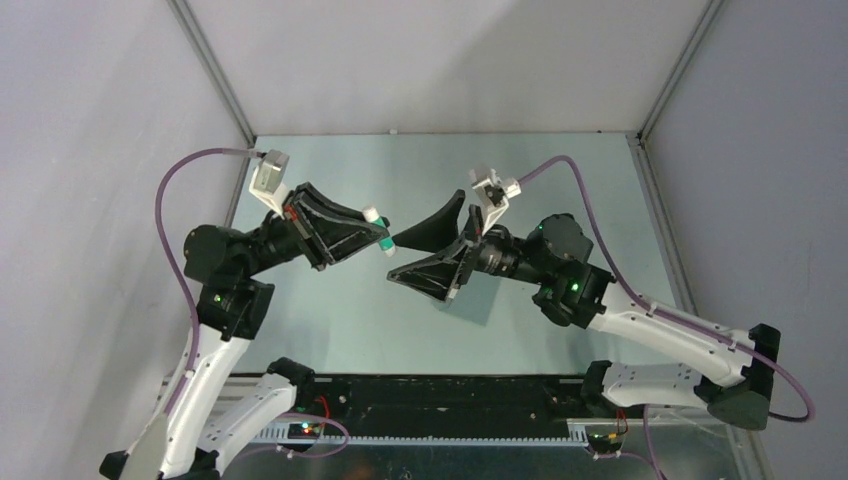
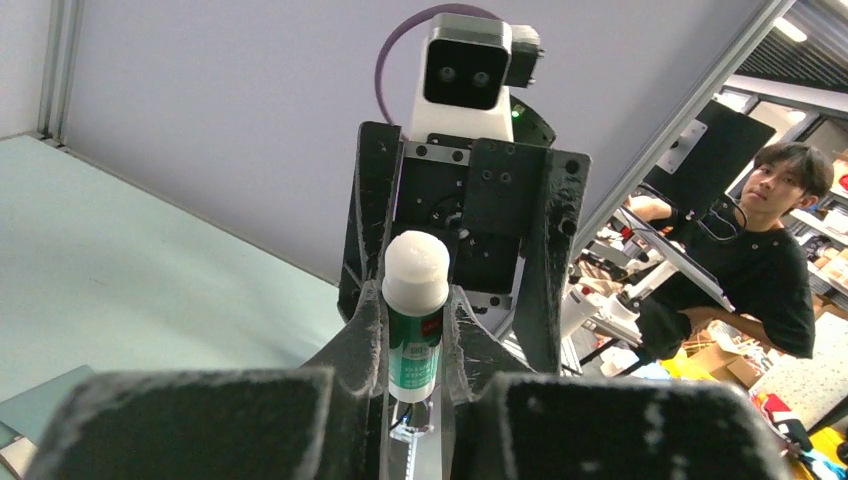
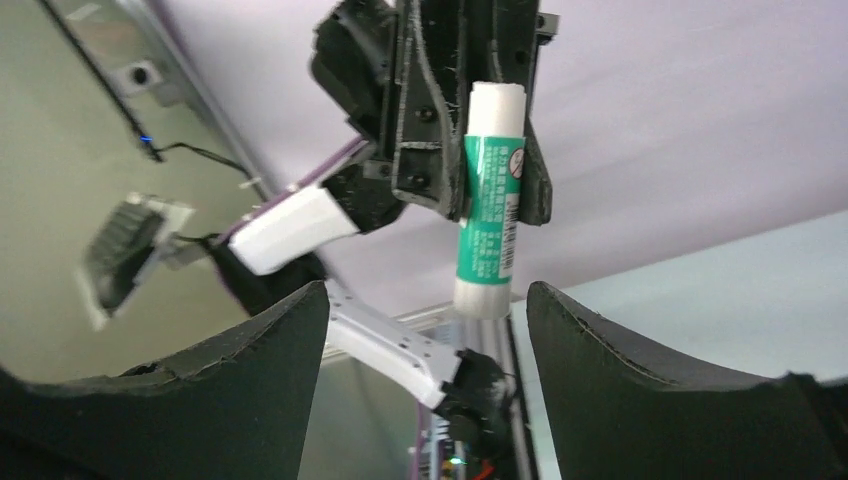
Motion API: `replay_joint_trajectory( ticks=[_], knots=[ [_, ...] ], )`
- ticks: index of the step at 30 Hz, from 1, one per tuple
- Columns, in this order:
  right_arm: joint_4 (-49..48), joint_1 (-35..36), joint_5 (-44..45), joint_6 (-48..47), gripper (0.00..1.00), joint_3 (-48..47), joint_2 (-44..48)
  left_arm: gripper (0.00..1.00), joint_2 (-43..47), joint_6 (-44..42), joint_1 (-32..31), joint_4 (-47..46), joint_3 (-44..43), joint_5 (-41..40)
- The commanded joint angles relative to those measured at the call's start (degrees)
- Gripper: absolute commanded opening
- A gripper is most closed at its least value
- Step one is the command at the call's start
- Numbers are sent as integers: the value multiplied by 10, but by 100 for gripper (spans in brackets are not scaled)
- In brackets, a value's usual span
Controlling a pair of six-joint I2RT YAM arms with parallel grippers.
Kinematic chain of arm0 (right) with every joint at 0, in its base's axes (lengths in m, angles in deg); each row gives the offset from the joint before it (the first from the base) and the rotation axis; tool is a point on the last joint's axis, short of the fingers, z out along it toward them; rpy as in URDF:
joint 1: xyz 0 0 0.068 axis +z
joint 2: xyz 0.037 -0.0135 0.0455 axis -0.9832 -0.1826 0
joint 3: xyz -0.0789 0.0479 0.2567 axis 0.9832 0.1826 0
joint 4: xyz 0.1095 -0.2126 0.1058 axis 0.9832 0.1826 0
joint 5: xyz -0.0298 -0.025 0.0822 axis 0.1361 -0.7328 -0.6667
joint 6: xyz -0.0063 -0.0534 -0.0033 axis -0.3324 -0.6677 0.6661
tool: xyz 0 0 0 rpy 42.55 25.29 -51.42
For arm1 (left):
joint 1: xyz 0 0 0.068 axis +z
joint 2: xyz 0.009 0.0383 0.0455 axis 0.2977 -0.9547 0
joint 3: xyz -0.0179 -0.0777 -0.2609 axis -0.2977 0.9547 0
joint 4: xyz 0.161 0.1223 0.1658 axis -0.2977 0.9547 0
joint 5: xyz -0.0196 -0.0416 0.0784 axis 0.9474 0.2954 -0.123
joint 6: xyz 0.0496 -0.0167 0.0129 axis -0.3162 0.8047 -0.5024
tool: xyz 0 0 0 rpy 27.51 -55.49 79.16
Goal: Place the letter into the envelope and seal it
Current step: Unscrew the solid glue.
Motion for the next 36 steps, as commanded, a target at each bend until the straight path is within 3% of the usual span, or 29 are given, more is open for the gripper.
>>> replay_joint_trajectory(
  ticks=[1,9,20,30,36],
  knots=[
    [159,41,134,-158,75,-55,-20,0,2,-7,0,-11,-14,-7],
    [196,98,259,-228,69,-111,-44,0,0,-7,-1,-12,-14,-6],
    [211,110,254,-240,59,-148,-58,0,2,-7,0,-15,-11,-5],
    [220,110,254,-242,32,-163,-67,0,3,-6,0,-17,-10,-3],
    [231,109,254,-237,37,-167,-68,0,2,-7,0,-16,-11,-3]
  ],
)
